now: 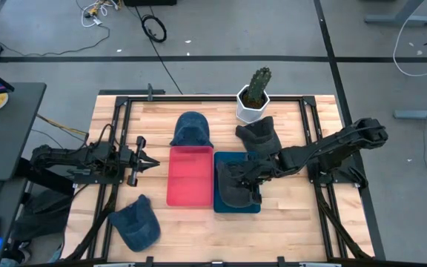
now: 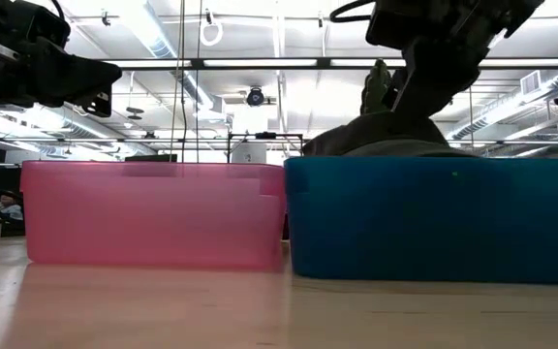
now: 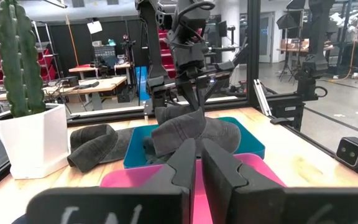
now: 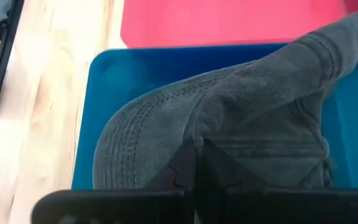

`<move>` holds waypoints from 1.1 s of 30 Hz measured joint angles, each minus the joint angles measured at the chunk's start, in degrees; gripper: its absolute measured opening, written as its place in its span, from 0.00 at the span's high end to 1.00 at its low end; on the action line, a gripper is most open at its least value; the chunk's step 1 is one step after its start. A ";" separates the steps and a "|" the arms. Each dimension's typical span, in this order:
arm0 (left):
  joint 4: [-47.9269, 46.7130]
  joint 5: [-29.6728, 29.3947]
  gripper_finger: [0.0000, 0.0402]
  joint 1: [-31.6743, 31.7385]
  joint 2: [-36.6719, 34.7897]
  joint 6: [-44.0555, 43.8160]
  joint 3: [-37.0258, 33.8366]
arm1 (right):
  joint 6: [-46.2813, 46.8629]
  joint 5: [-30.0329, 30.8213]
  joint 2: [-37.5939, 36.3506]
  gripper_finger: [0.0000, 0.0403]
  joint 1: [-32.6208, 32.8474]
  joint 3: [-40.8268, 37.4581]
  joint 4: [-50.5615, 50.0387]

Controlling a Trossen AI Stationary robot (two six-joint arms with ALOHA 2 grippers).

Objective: Pick & Place hat
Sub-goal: Put the bottom gray cap into the blue bin

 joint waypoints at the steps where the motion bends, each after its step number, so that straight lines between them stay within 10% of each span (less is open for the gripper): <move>1: -0.02 0.00 0.93 0.00 0.00 -0.01 0.01 | -0.02 0.00 0.00 0.98 -0.21 -0.61 1.46; 23: 0.00 0.00 0.93 -0.02 0.00 0.00 0.01 | 1.75 -4.54 0.00 0.97 -5.75 -10.74 14.26; 33: 0.00 -0.01 0.93 -0.02 -0.01 0.01 -0.01 | 1.92 -7.18 0.04 0.79 -5.75 -10.74 14.81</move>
